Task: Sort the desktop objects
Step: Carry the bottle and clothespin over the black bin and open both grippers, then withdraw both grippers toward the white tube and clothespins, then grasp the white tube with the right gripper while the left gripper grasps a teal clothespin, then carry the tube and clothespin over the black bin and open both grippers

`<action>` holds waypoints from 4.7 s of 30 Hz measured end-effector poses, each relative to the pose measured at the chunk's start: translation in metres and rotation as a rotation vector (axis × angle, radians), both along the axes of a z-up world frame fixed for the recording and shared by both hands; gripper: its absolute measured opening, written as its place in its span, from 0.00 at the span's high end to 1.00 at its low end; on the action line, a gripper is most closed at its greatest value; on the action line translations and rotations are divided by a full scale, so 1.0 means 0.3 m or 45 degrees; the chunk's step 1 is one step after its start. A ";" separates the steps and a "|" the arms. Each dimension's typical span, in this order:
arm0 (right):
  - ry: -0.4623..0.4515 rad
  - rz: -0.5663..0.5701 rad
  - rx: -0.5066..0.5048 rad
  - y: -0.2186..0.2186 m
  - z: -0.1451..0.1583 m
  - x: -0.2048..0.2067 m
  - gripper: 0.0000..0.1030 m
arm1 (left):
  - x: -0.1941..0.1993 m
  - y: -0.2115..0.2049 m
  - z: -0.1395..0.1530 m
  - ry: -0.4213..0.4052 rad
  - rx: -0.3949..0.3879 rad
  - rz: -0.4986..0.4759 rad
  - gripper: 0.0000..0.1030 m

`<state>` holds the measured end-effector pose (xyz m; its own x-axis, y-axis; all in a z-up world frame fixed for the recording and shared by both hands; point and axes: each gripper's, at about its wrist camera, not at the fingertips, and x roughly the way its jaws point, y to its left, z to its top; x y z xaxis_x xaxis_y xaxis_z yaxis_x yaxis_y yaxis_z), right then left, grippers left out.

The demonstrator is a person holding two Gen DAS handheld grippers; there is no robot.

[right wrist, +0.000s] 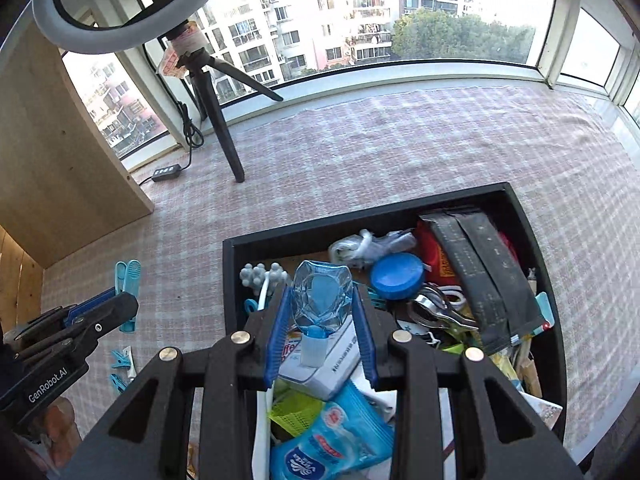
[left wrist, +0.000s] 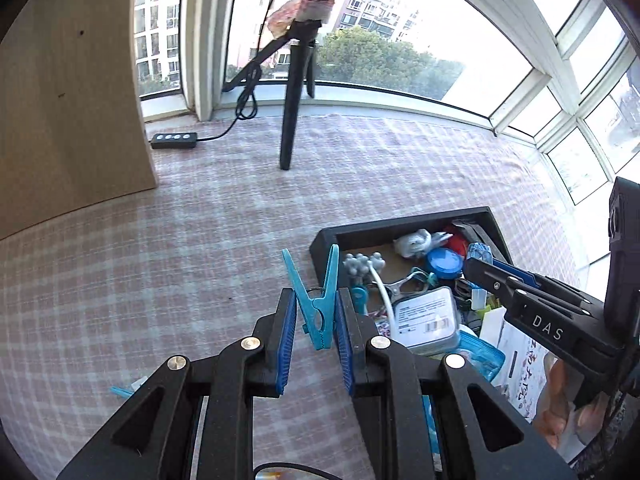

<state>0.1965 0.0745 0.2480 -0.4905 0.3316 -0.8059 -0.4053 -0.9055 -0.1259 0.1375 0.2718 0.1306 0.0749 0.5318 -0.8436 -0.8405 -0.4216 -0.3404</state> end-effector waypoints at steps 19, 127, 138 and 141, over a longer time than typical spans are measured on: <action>0.057 -0.070 0.004 0.113 0.072 0.148 0.62 | 0.294 0.162 0.073 0.105 -0.012 -0.200 0.61; -0.035 0.164 0.106 -0.412 -0.190 -0.045 0.83 | -0.155 -0.379 -0.113 -0.124 -0.081 0.228 0.85; 0.058 -0.126 0.149 -0.087 0.009 0.126 0.83 | 0.102 0.023 0.063 -0.078 -0.006 -0.078 0.85; 0.059 -0.165 0.152 -0.050 0.023 0.156 0.83 | 0.161 0.094 0.086 -0.060 -0.001 -0.131 0.85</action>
<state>0.2432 0.0595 0.2550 -0.4728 0.4865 -0.7346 -0.5255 -0.8249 -0.2081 0.1859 0.3001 0.1564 0.1686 0.5188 -0.8381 -0.8626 -0.3338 -0.3801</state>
